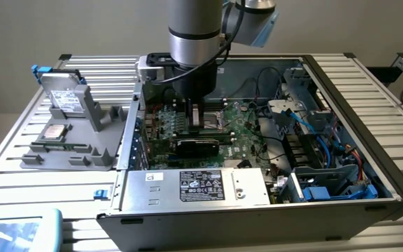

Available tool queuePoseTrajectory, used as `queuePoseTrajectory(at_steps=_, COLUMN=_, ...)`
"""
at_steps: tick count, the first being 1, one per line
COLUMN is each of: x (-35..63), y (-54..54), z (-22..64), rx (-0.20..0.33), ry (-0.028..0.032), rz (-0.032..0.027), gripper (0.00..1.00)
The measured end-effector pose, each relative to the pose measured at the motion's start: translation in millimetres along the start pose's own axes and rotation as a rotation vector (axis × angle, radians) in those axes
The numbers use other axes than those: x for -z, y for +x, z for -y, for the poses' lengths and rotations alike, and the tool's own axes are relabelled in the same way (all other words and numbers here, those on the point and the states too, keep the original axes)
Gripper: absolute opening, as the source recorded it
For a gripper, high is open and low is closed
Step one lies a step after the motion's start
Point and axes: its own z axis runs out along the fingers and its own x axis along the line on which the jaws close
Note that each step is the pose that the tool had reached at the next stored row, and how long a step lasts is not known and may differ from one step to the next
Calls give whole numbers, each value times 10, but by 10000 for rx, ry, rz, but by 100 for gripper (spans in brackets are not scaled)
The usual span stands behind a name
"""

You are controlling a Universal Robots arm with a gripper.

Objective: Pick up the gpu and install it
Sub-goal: 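Press down on the gpu until it lock into place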

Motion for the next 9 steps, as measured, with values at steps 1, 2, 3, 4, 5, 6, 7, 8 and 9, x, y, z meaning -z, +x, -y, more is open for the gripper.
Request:
queuePoseTrajectory(at_steps=1, x=-11, y=7, z=5, rx=0, ry=1, rz=4, gripper=11)
queuePoseTrajectory(at_steps=2, x=-23, y=11, z=6, rx=-1, ry=0, rz=10, gripper=11)
queuePoseTrajectory(at_steps=3, x=-33, y=12, z=5, rx=-2, ry=0, rz=16, gripper=11)
queuePoseTrajectory(at_steps=4, x=-47, y=11, z=5, rx=-3, ry=-1, rz=26, gripper=11)
queuePoseTrajectory(at_steps=5, x=-60, y=11, z=5, rx=-2, ry=-1, rz=43, gripper=11)
queuePoseTrajectory(at_steps=6, x=-73, y=10, z=6, rx=-1, ry=0, rz=76, gripper=11)
queuePoseTrajectory(at_steps=7, x=-84, y=10, z=6, rx=0, ry=-1, rz=119, gripper=11)
queuePoseTrajectory(at_steps=8, x=-95, y=10, z=6, rx=-1, ry=0, rz=164, gripper=11)
queuePoseTrajectory(at_steps=9, x=-109, y=8, z=6, rx=-1, ry=1, rz=214, gripper=11)
